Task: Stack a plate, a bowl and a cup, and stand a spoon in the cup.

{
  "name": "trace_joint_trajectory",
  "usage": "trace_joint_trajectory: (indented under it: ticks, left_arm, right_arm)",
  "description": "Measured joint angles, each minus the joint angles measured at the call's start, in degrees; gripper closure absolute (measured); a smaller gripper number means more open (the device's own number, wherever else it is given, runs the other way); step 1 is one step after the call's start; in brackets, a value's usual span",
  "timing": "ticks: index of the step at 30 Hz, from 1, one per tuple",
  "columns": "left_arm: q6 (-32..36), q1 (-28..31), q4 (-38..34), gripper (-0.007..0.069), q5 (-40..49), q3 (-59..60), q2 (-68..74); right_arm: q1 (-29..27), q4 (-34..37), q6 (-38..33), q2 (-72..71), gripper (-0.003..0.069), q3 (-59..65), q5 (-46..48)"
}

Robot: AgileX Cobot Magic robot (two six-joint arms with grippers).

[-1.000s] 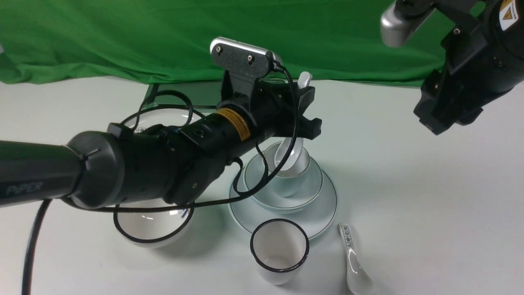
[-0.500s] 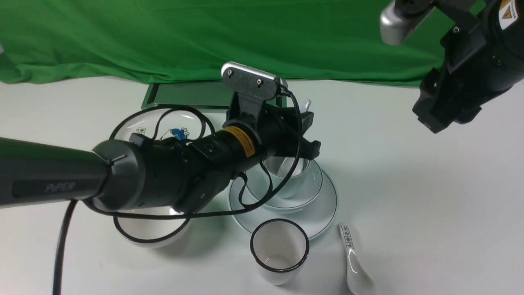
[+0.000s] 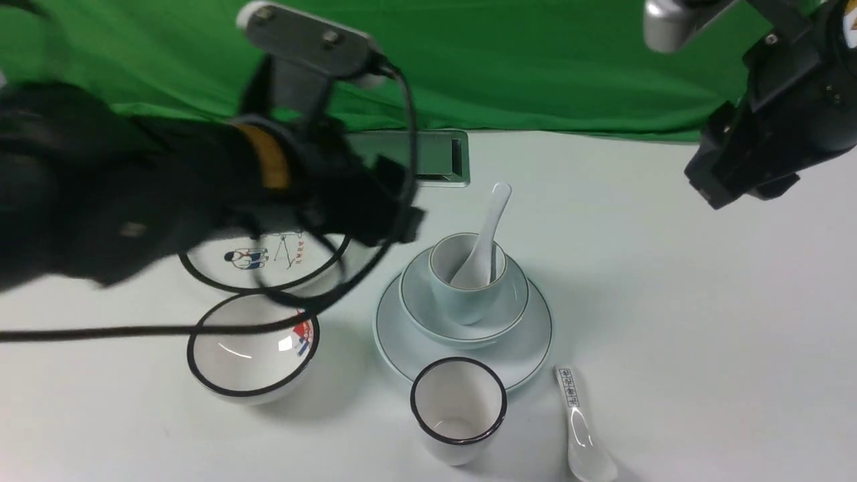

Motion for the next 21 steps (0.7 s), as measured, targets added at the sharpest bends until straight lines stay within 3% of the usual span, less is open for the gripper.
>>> trace_joint_trajectory:
  ticks: [2,5,10,21]
  left_arm:
    - [0.0,0.0,0.4,0.0324,6.9,0.0,-3.3]
    - [0.0,0.0,1.0,0.0473,16.8,0.9,-10.9]
    - [0.1,0.0,1.0,0.0627,17.6,8.1,-21.8]
    - [-2.8,0.0,1.2,0.0661,12.2,29.7,-54.0]
  right_arm:
    - [0.0,0.0,0.4,-2.2,0.0384,2.0,-1.9]
    - [0.0,0.2,2.3,-9.3,0.051,9.6,-7.5]
    - [0.0,0.3,4.4,-18.5,0.0605,19.4,-16.6]
    - [0.0,6.1,5.0,-43.2,0.0631,41.7,-44.4]
